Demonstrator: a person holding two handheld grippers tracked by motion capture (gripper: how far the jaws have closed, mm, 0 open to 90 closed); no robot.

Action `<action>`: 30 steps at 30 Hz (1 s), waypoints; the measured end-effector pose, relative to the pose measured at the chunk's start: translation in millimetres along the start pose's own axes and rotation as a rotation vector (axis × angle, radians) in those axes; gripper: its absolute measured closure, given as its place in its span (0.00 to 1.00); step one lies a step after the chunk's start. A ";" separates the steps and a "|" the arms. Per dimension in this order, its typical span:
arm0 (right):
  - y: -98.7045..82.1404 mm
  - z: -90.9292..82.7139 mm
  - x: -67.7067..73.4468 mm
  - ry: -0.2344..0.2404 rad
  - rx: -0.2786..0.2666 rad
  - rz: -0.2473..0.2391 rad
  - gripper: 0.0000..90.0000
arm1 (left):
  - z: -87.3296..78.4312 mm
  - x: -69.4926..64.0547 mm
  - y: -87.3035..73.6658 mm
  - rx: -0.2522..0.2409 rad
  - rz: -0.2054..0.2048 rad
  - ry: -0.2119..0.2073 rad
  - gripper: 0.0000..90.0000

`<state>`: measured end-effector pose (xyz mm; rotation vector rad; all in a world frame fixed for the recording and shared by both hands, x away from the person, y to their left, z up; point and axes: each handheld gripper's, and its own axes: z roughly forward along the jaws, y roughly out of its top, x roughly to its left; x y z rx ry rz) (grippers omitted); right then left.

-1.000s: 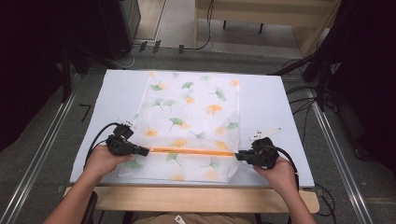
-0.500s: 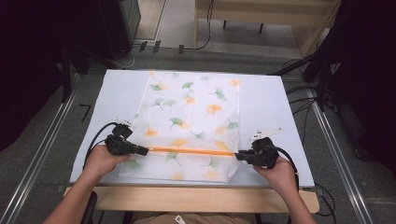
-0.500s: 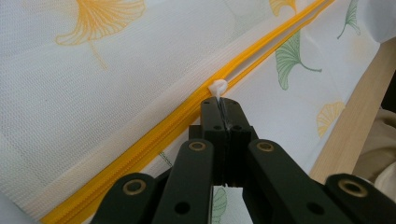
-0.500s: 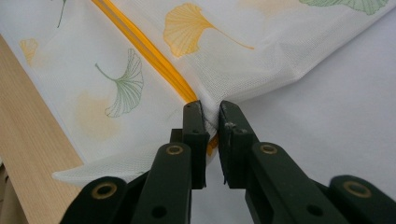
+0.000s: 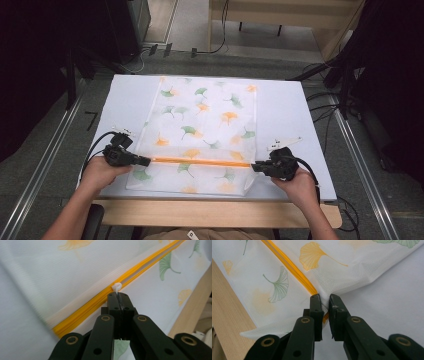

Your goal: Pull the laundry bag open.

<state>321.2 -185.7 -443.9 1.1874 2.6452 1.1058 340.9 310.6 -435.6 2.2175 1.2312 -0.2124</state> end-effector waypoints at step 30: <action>0.0 1.0 -0.3 0.000 0.003 0.000 0.93 | -3.0 2.7 -3.3 -0.016 -0.009 -0.010 1.00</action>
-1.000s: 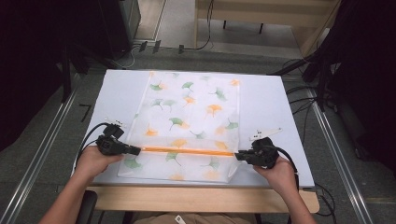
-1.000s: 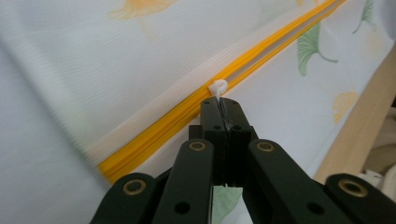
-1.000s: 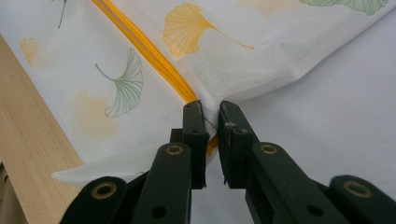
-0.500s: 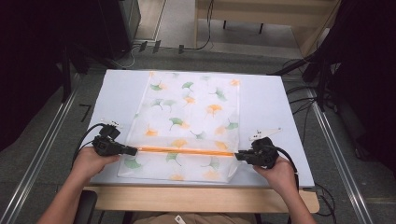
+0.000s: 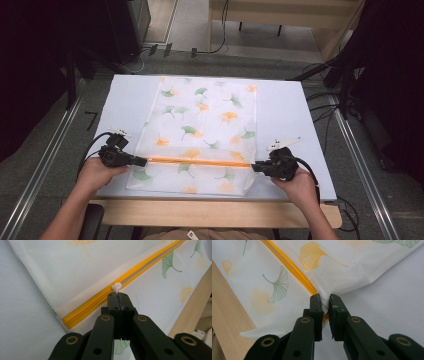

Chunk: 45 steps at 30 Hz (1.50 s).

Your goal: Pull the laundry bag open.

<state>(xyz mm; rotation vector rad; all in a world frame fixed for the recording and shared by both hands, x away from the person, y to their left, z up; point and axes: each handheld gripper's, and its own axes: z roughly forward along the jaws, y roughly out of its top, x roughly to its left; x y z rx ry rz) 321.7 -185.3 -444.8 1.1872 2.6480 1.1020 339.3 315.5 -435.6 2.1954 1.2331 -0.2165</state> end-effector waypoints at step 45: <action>0.5 2.0 -0.5 -0.001 0.012 0.000 0.94 | -26.3 27.7 -23.5 -0.060 -0.086 0.066 1.00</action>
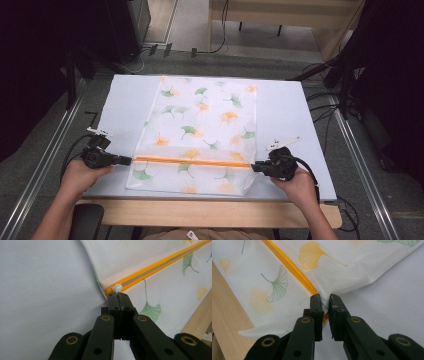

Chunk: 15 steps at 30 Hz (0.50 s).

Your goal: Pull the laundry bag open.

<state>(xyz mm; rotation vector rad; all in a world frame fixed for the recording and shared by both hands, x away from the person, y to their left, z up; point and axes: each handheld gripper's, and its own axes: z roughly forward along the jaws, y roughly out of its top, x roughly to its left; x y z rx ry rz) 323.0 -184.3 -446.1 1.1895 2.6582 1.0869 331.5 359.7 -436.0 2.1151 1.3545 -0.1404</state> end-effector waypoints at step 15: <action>0.2 1.5 -1.9 -0.007 0.009 0.010 0.93 | -0.7 -0.8 0.4 -0.001 0.001 0.024 1.00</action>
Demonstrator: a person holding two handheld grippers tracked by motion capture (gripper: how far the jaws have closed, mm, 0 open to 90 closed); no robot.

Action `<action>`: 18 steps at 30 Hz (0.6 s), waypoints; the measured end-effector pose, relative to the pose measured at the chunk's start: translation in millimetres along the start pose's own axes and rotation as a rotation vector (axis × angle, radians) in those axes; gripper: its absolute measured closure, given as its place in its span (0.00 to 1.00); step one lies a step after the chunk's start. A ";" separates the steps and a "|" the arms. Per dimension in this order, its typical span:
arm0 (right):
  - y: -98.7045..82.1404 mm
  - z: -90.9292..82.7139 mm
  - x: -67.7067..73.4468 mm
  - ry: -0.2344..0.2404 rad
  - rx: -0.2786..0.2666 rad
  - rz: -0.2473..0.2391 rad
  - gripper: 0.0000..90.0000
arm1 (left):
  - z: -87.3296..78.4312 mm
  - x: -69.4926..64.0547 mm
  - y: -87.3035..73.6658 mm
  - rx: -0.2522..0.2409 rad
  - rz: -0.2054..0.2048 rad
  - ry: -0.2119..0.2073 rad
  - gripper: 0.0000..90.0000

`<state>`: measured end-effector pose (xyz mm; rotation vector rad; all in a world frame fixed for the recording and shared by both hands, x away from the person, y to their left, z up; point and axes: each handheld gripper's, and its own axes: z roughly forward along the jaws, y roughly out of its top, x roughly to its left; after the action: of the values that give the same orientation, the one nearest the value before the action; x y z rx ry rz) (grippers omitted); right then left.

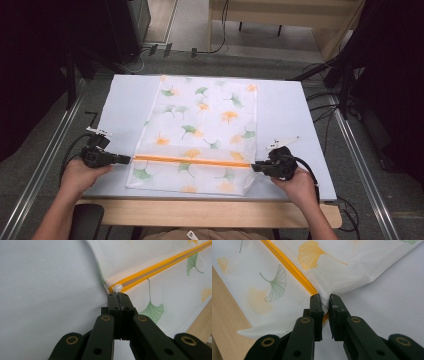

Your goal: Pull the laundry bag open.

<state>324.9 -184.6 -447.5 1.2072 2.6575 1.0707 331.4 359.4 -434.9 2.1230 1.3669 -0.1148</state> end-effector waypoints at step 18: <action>-2.1 -1.3 -18.2 -0.041 -0.023 0.047 0.92 | 5.2 -11.2 -1.5 0.002 0.024 -0.054 1.00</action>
<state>335.8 -198.6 -452.2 1.2789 2.5917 1.0689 326.1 348.1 -435.5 2.1219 1.3103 -0.1632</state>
